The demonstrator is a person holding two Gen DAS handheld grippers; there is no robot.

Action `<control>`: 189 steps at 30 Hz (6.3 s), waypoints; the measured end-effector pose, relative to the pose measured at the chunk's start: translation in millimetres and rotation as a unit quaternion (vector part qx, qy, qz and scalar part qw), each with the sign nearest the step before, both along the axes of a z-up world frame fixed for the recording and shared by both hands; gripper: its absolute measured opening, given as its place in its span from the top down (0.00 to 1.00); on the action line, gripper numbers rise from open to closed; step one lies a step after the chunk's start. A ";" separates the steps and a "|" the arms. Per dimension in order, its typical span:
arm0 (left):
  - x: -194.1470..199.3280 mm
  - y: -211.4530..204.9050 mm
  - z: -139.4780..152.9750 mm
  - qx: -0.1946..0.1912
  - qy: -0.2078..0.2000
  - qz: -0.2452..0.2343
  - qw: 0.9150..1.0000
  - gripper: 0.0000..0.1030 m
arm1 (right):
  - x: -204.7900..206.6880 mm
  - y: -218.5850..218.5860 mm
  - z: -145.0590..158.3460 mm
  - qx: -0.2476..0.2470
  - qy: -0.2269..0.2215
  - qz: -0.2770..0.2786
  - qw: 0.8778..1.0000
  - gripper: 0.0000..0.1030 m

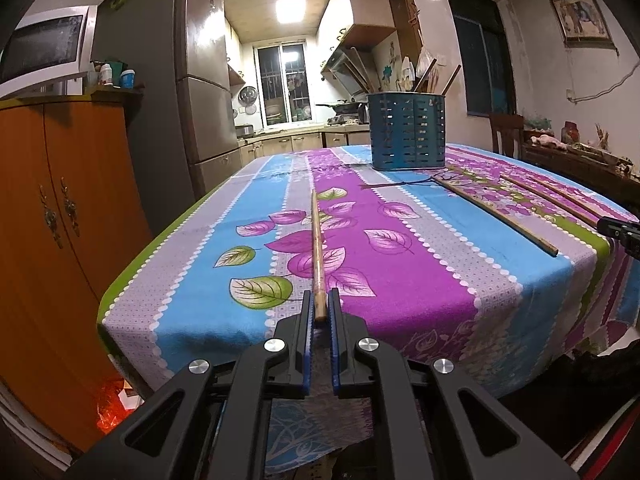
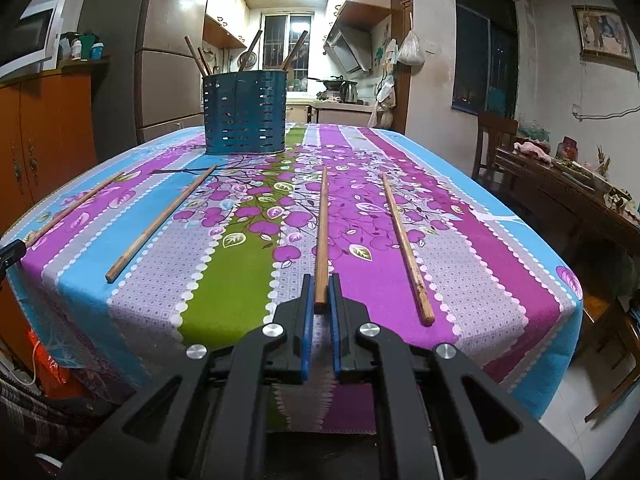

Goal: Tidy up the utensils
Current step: 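Lift both chopsticks upright and carry them toward the blue holder, then lower both held chopsticks into the blue holder, then open both grippers to release the chopsticks into the blue holder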

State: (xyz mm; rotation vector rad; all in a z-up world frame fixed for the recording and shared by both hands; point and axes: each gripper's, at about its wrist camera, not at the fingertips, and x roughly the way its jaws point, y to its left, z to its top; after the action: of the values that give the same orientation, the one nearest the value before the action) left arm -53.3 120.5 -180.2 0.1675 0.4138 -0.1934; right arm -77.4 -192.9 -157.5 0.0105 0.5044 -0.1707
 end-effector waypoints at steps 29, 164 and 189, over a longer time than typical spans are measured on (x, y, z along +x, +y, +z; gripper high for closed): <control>23.1 -17.4 70.2 0.020 0.061 0.118 0.991 0.92 | -12.6 -5.2 51.9 -0.002 -0.072 0.025 0.997 0.95; 250.0 -181.6 352.7 -0.066 -0.099 -0.110 0.987 0.92 | 206.1 -42.2 320.3 0.057 -0.280 0.155 0.946 0.95; 304.1 -179.0 250.3 -0.090 -0.059 -0.088 0.990 0.91 | 264.0 -53.3 240.6 0.117 -0.191 0.108 0.969 0.91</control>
State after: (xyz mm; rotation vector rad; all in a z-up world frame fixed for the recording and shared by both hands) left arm 250.8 -58.5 70.1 0.0371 0.2619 -0.3907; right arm 186.6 -246.2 83.1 0.2144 0.1362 0.1048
